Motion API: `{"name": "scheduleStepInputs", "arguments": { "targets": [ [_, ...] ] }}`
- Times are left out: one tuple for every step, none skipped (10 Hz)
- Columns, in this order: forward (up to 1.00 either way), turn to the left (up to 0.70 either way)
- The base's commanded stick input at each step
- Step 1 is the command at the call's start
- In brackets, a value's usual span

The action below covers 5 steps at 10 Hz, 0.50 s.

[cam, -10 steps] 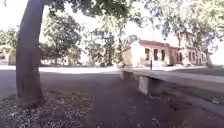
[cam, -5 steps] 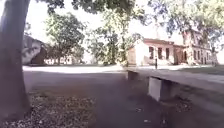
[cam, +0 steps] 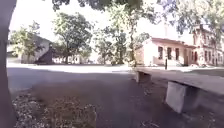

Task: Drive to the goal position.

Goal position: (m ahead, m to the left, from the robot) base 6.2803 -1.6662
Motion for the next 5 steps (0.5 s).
{"name": "scheduleStepInputs", "arguments": {
  "targets": [
    [0.7, 0.07],
    [0.7, 0.0],
    [0.7, 0.0],
    [0.7, 0.0],
    [0.7, 0.0]
  ]
}}
